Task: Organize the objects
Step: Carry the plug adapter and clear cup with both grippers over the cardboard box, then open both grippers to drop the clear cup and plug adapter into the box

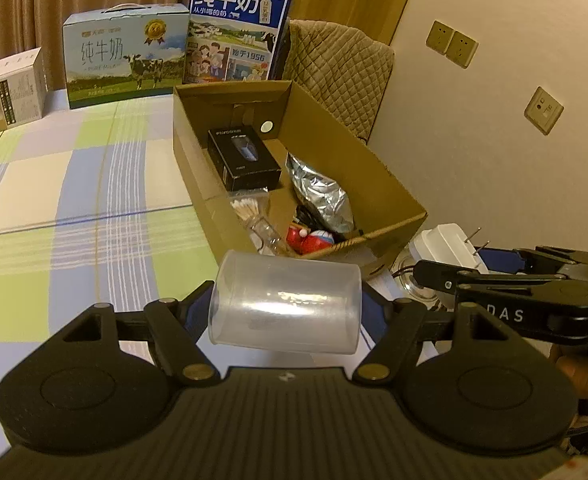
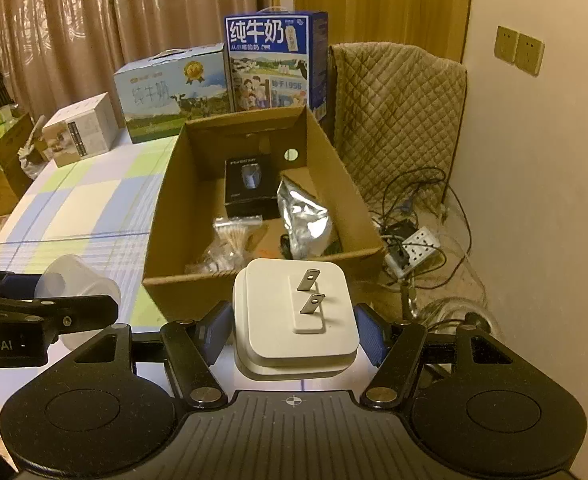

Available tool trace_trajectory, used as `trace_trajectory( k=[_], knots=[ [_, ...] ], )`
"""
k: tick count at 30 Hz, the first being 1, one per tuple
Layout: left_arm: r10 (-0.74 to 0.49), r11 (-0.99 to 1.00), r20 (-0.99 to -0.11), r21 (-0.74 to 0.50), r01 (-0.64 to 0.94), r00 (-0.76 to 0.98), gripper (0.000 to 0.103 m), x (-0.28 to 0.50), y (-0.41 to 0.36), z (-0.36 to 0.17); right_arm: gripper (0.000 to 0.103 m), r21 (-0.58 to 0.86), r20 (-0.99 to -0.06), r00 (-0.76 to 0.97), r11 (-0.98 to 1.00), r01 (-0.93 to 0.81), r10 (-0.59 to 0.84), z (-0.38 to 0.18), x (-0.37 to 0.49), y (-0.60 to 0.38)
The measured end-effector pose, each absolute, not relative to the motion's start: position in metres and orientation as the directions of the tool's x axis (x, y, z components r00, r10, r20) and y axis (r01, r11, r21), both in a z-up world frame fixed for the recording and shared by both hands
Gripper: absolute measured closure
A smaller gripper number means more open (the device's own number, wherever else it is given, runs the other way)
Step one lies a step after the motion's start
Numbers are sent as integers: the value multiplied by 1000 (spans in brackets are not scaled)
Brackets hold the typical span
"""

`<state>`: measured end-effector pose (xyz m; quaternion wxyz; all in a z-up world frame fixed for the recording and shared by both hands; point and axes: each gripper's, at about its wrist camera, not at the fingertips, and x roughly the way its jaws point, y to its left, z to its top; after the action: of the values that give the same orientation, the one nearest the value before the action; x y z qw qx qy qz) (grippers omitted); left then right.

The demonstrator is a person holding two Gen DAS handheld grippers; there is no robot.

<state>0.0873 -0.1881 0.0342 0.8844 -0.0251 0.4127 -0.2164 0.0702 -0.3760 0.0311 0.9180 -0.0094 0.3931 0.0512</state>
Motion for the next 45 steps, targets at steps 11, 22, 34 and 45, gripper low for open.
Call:
trace_trajectory(
  k=[11,22,34,45],
  knots=[
    [-404,904,-706,-209,374,582,33,112,-205,42,40,-12,-704,705,992,-124,79,44,95,-383],
    [-403,904,-712,-214,370,574,33,138,-215,40,40,-35,-710,700,988,-148,80,44,120,-385],
    [-390,909,-723,-205,362,571,33,167,-218,34,40,-54,-715,695,985,-165,77,41,148,-383],
    [-385,910,-727,-196,366,569,33,191,-225,30,40,-56,-719,691,984,-167,76,37,167,-385]
  ],
)
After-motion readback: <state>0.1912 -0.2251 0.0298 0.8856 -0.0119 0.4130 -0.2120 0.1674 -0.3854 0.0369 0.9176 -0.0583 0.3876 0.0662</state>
